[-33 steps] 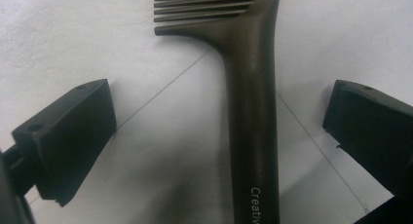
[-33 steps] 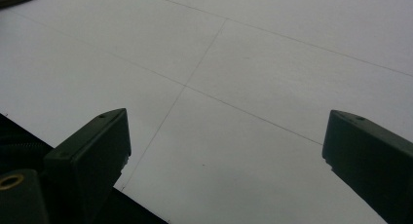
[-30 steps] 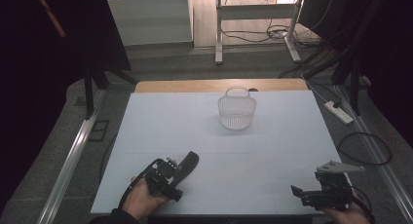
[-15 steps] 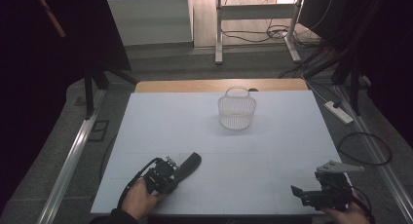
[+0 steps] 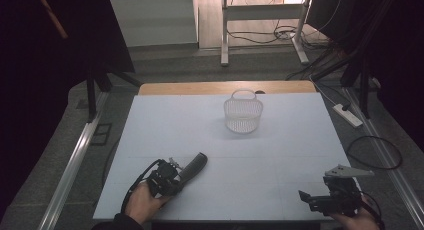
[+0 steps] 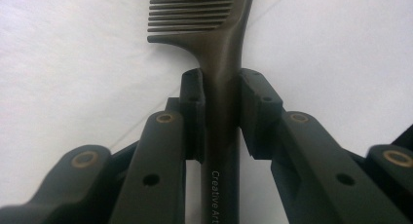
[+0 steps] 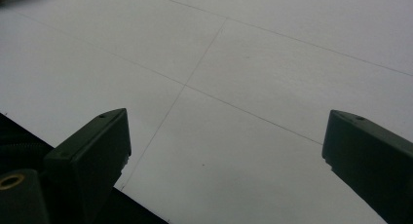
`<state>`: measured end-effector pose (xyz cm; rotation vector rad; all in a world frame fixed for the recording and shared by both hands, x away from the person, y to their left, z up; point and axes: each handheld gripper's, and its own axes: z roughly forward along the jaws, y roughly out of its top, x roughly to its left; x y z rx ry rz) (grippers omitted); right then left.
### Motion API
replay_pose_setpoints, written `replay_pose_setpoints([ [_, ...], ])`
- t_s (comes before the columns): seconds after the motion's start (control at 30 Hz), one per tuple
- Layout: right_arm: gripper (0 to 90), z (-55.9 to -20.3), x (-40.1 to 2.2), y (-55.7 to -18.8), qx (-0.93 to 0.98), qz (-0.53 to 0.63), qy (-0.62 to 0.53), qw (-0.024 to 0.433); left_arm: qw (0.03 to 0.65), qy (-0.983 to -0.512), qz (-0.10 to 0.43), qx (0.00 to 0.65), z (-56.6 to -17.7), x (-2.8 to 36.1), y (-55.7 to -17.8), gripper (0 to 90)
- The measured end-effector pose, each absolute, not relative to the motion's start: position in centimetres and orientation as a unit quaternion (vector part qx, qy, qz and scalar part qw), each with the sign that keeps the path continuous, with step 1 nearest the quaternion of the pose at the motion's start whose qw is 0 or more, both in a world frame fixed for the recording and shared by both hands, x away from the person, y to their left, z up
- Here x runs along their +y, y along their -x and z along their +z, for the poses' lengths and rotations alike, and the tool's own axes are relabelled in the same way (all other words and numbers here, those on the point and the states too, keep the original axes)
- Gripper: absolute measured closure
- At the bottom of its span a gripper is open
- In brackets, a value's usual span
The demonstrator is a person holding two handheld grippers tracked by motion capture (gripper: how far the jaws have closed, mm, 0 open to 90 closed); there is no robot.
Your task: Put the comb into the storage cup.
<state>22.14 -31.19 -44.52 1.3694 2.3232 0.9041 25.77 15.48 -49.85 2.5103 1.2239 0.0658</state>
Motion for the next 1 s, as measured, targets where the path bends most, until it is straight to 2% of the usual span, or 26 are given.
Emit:
replay_pose_setpoints([
  [0.57,4.4,-44.5,-31.1,-22.1,0.807,0.315,-0.475,0.153,0.289,-0.861,0.042,0.417,-47.8,16.3,-25.6,73.0],
  [1.0,4.2,-44.4,-31.1,-22.0,0.807,0.320,-0.470,0.157,0.345,-0.845,0.066,0.403,-46.7,16.0,-25.4,73.0],
])
